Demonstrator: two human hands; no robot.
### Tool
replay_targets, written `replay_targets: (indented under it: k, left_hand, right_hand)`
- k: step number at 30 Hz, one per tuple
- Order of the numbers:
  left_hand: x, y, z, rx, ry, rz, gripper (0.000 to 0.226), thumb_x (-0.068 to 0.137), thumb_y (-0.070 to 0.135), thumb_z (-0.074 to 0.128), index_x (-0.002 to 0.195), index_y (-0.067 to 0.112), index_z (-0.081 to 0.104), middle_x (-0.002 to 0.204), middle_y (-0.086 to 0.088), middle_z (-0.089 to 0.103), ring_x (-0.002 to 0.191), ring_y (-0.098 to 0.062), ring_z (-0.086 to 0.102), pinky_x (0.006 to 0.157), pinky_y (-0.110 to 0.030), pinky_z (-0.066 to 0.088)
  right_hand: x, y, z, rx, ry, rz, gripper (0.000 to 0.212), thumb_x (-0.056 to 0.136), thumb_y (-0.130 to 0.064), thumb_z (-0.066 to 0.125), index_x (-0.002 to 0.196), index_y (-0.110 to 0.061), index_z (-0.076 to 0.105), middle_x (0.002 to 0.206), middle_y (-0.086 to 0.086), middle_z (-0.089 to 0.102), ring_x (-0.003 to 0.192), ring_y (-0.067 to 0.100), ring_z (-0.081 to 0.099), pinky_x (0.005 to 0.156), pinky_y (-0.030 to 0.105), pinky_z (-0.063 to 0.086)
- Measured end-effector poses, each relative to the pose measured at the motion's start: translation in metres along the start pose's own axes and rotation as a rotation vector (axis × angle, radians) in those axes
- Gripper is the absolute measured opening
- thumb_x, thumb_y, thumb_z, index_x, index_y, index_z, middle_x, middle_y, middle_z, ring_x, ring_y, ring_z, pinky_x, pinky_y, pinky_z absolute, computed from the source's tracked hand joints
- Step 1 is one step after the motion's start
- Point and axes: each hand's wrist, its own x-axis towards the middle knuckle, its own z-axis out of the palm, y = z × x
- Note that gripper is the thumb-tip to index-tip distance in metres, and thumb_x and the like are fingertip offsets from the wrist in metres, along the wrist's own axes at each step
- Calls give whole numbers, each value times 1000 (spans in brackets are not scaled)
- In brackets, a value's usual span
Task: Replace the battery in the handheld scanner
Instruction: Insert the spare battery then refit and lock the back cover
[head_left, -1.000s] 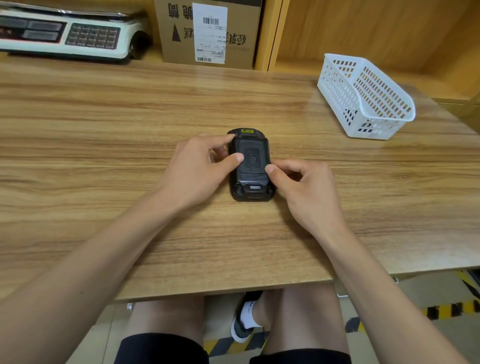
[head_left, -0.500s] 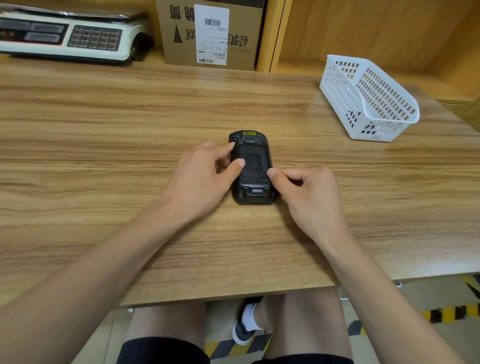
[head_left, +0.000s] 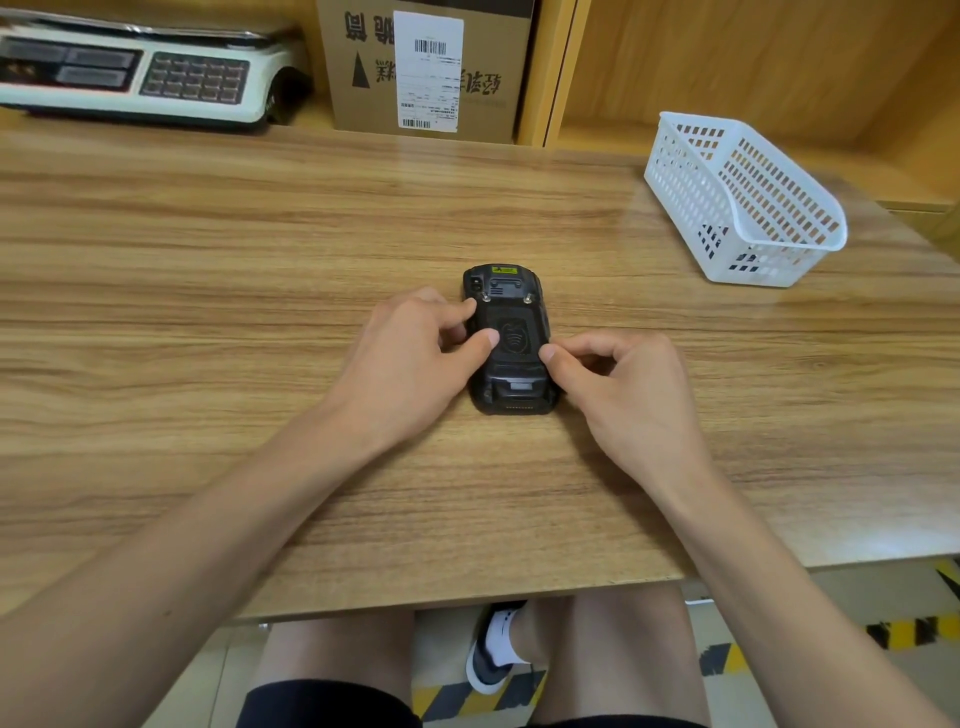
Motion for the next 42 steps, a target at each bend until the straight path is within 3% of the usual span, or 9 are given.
replay_targets:
  k: [11, 13, 17, 19, 23, 28, 34, 39, 42]
  left_hand:
    - [-2, -1, -1, 0, -13, 33, 45, 89, 42, 66, 132, 28, 64, 90, 10, 63, 77, -10, 53, 80, -31, 47]
    - [-1, -1, -4, 14, -41, 47, 45, 89, 44, 64, 132, 31, 64, 91, 10, 62, 78, -10, 53, 82, -34, 50]
    - [5, -5, -11, 94, -112, 80, 49, 85, 57, 57, 127, 32, 67, 96, 11, 63, 81, -12, 57, 82, -40, 53]
    - [7, -5, -14, 159, -122, 107, 52, 84, 61, 53, 125, 33, 68, 94, 13, 62, 80, -13, 57, 78, -39, 53]
    - [16, -1, -17, 240, -113, 155, 34, 90, 54, 57, 108, 32, 75, 87, 12, 61, 77, -15, 56, 65, -33, 46]
    - [30, -7, -16, 79, -103, 133, 24, 82, 46, 74, 88, 24, 80, 79, 10, 65, 68, -10, 56, 67, -35, 50]
    - [33, -14, -15, -98, -154, 42, 30, 73, 42, 83, 98, 29, 72, 87, 9, 67, 83, -11, 63, 80, -32, 51]
    - [36, -17, -13, -180, -193, 31, 39, 74, 38, 84, 108, 31, 65, 91, 6, 66, 86, -12, 61, 82, -27, 50]
    - [38, -20, -13, -175, -215, 36, 47, 68, 52, 78, 109, 32, 66, 90, 8, 64, 87, -11, 60, 85, -31, 50]
  right_hand:
    - [0, 4, -2, 4, -29, -22, 9, 89, -24, 71, 84, -25, 79, 73, -2, 76, 67, 12, 67, 66, 26, 50]
    - [4, 8, -2, 24, -46, -26, 7, 87, -22, 73, 92, -25, 78, 73, -3, 73, 60, 8, 60, 61, 21, 47]
    - [16, 12, -6, 17, -144, -66, 27, 87, -20, 73, 112, -28, 74, 89, -10, 66, 66, 8, 57, 70, 27, 50]
    - [19, 13, -8, 11, -177, -79, 24, 87, -20, 74, 110, -25, 76, 94, -10, 65, 68, 9, 59, 72, 28, 50]
    - [29, 15, -10, 10, -208, -80, 12, 85, -25, 77, 96, -27, 80, 93, -3, 68, 71, 12, 61, 71, 28, 48]
    - [52, 13, -11, 37, -239, -89, 6, 80, -25, 81, 82, -21, 78, 70, -8, 68, 60, 7, 54, 60, 23, 44]
    - [77, 18, -15, 36, -394, -79, 46, 73, -27, 85, 117, -25, 70, 86, -6, 65, 67, 10, 54, 68, 24, 48]
    - [84, 25, -13, 97, -441, -85, 44, 71, -26, 86, 112, -25, 71, 86, -5, 62, 69, 14, 52, 70, 29, 47]
    - [84, 27, -12, 126, -442, -80, 41, 70, -26, 86, 109, -25, 71, 86, -5, 61, 68, 15, 50, 69, 29, 45]
